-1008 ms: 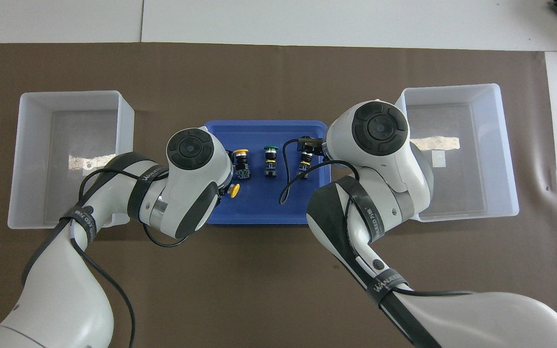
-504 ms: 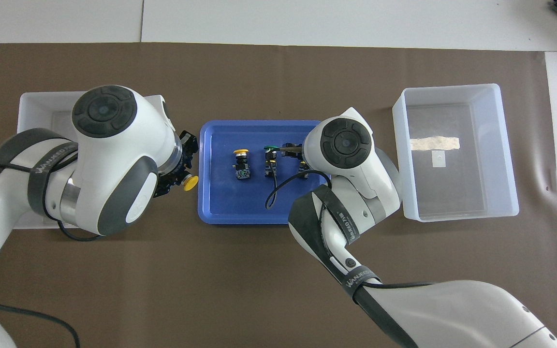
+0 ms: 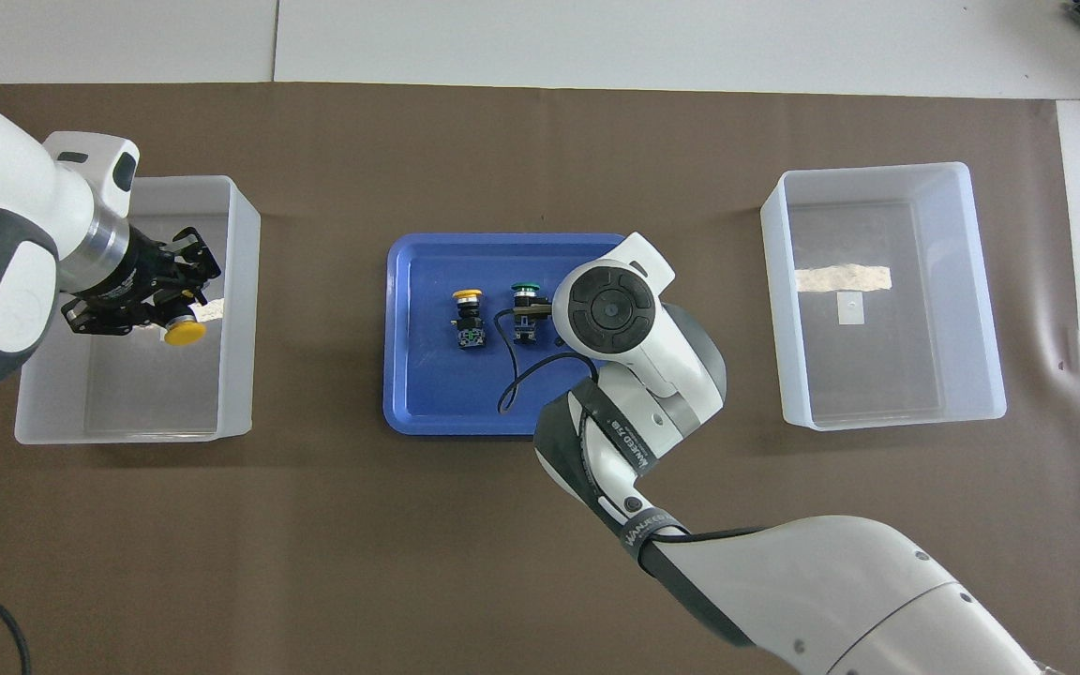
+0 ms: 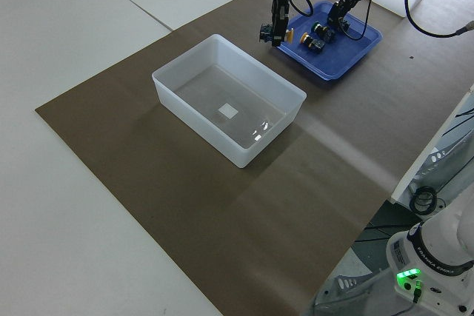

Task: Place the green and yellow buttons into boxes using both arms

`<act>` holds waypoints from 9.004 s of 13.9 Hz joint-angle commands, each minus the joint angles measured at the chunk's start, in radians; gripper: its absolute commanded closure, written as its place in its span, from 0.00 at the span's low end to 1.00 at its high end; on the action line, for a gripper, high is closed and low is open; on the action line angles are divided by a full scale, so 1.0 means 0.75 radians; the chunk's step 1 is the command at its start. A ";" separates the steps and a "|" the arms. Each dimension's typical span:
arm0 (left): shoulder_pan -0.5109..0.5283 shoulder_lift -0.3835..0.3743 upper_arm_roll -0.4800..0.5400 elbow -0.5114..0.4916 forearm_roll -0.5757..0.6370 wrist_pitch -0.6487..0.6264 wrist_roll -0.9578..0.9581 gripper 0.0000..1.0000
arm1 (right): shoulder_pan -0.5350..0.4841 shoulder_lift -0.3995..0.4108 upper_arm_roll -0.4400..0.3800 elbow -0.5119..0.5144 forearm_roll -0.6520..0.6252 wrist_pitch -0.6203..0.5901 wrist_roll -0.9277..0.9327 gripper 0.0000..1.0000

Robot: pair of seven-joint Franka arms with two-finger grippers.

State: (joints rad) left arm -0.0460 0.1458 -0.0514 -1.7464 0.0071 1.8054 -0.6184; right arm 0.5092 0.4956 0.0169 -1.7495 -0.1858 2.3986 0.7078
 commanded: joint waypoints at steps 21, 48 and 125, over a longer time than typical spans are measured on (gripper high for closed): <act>0.186 -0.061 -0.005 -0.637 -0.003 0.781 0.913 0.00 | -0.634 -0.264 0.004 -0.062 -0.012 -0.172 -0.817 1.00; -0.556 0.292 -0.011 -0.232 -0.079 0.955 0.197 0.00 | -0.585 -0.344 0.047 -0.073 0.041 -0.198 -0.719 0.03; 0.051 -0.256 -0.030 0.209 -0.044 -0.394 0.917 0.00 | -0.701 -0.185 0.041 -0.156 0.051 0.209 -0.872 1.00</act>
State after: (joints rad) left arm -0.0089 -0.0539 -0.0781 -1.6470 -0.0074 1.5751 0.0918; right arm 0.0203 0.3223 0.0316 -1.8469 -0.1659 2.4632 0.0726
